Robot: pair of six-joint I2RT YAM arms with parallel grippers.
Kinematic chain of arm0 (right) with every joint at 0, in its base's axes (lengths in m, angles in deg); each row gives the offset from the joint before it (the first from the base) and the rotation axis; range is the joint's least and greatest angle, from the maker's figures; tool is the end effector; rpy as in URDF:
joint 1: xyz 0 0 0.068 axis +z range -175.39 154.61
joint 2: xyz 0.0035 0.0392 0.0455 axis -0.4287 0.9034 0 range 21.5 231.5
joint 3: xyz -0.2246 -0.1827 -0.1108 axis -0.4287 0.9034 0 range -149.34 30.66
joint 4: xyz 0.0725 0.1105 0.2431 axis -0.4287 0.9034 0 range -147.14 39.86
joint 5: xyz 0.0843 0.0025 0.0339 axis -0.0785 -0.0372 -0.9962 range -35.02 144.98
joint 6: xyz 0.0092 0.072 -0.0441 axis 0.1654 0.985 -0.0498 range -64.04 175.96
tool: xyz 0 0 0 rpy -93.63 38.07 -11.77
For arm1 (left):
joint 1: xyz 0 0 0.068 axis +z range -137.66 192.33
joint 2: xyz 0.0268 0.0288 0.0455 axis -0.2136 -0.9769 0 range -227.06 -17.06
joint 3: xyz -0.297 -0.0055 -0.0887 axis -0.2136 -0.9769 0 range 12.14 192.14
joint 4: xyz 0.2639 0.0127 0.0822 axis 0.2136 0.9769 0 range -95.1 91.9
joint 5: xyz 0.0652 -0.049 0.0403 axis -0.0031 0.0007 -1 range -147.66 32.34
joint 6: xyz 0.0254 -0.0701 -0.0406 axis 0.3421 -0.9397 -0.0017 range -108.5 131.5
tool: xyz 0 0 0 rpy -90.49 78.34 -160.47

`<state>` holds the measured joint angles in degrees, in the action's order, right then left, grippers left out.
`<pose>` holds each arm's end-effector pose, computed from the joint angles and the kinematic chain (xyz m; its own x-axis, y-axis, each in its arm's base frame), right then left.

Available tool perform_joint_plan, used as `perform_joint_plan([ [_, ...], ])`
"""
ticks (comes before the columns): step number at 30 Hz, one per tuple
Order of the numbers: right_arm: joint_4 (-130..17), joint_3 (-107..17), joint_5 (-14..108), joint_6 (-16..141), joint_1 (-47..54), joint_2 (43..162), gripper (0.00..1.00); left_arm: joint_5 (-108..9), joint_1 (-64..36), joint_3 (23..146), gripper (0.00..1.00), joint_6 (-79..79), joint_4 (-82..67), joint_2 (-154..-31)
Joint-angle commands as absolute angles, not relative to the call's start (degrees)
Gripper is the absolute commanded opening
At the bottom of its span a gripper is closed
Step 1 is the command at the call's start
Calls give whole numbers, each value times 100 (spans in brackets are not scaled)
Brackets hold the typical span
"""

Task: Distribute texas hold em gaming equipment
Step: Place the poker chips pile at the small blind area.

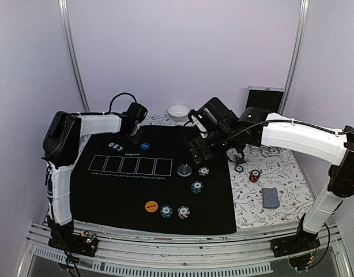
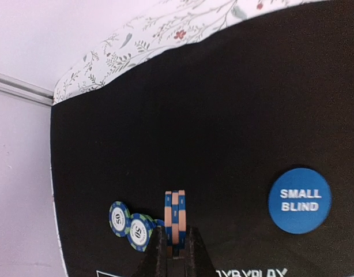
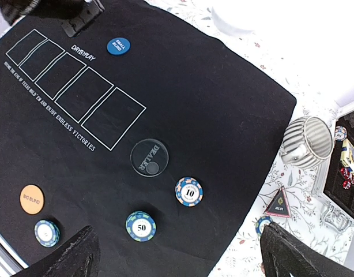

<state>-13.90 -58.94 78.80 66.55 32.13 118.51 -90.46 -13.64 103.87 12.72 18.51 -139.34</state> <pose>0.2477 0.3328 0.3293 -0.5248 -0.5112 -0.6806 -0.5471 0.8151 -0.1904 0.4825 -0.1902 0.1772 -0.7269 0.3739 -0.5761 0.0984 0.8868 0.4515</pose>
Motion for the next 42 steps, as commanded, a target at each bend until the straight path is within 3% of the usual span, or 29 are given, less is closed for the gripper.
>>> perform_joint_plan([
  [1,-1358,-5753,7979,6785,3201,11606,99,-10156,-1360,10902,0,1969,2030,-14480],
  [13,-1316,-5707,8011,6827,3196,11580,99,-9983,-1526,11067,0,2425,2146,-15433],
  [16,-1296,-5730,8016,6805,3199,11602,99,-9849,-1623,11067,7,2412,2237,-15482],
  [21,-1286,-5750,8044,6789,3201,11616,99,-9498,-1701,11067,28,2224,2527,-15479],
  [32,-1196,-5746,8103,6792,3103,11556,99,-8815,-1728,11173,36,1840,2985,-14900],
  [38,-929,-5481,7237,7096,1974,11277,99,-8110,-1724,11390,39,1484,3424,-14023],
  [42,-758,-5037,6244,7272,906,11092,99,-7551,-1711,11237,49,1260,3610,-13222],
])
